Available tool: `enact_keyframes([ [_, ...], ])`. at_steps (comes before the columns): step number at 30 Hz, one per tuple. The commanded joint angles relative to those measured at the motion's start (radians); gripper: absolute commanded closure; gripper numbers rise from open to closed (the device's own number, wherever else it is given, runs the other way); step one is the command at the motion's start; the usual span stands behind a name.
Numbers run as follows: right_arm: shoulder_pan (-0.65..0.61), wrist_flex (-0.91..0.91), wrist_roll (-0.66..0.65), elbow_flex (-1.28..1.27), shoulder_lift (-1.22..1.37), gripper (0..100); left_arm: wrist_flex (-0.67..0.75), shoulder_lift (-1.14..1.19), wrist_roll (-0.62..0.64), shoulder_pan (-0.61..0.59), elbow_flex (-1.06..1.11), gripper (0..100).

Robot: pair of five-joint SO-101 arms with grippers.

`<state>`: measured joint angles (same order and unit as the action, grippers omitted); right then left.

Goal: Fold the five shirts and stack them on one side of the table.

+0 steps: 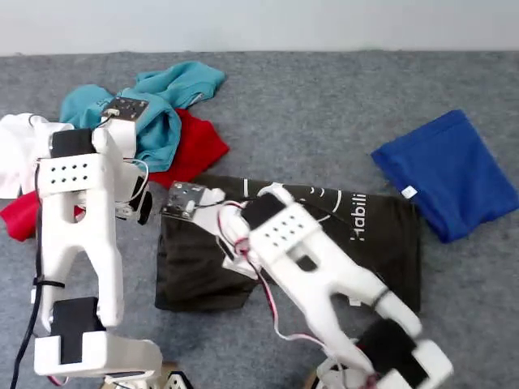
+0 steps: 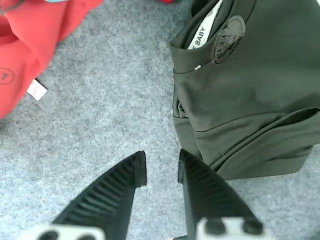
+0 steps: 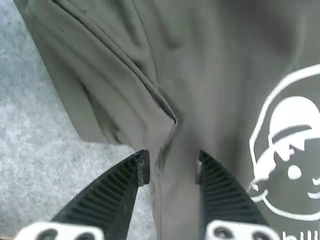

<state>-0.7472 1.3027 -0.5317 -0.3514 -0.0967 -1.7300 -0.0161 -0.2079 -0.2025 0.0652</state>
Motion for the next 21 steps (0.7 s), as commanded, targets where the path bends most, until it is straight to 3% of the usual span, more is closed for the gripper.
enact_keyframes([
  [1, -0.045, 0.024, 0.012, 0.115, 0.076, 82.4, 0.008, -0.041, 0.009, -0.005, -0.004, 89],
  [6, -0.102, 0.033, 0.008, 0.120, 0.119, 84.9, 0.008, -0.041, 0.009, -0.005, -0.002, 89],
  [21, -0.087, -0.074, 0.006, 0.118, 0.257, 85.5, 0.006, -0.041, 0.009, -0.005, -0.001, 89],
])
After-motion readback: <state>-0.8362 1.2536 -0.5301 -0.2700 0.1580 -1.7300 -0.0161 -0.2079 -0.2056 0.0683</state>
